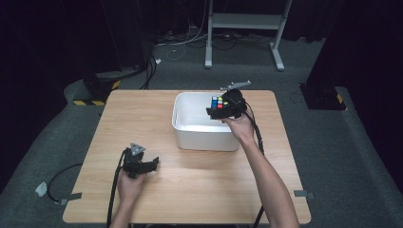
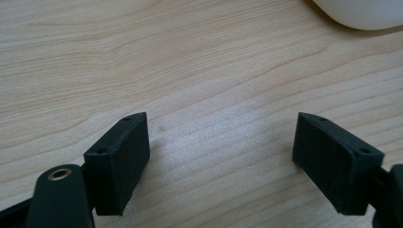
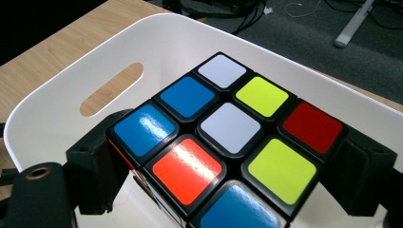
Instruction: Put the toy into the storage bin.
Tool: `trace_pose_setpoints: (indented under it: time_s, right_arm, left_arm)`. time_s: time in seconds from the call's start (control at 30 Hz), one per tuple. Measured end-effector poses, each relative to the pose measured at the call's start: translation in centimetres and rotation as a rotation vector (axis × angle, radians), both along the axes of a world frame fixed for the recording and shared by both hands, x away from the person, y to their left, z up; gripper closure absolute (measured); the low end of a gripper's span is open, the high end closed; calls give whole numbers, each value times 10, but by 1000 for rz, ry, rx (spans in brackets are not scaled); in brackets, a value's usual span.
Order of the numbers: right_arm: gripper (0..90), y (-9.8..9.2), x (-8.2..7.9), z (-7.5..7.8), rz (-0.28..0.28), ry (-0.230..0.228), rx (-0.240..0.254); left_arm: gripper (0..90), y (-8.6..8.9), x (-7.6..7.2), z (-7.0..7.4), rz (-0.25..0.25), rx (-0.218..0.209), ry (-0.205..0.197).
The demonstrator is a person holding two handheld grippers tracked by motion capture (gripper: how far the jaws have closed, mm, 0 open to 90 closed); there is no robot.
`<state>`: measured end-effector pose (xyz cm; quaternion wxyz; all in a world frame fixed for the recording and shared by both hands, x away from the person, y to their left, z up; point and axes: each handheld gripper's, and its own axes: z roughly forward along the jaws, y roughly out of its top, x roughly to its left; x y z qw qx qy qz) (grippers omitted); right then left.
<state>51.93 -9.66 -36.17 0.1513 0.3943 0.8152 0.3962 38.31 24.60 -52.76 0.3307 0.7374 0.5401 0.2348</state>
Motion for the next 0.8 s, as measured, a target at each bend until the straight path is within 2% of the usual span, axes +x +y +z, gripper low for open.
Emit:
trace_pose_setpoints:
  time_s: [0.8]
  right_arm:
    - [139, -11, -8, 0, -4, -11, 13]
  left_arm:
    - [200, 0, 0, 0, -2, 3, 1]
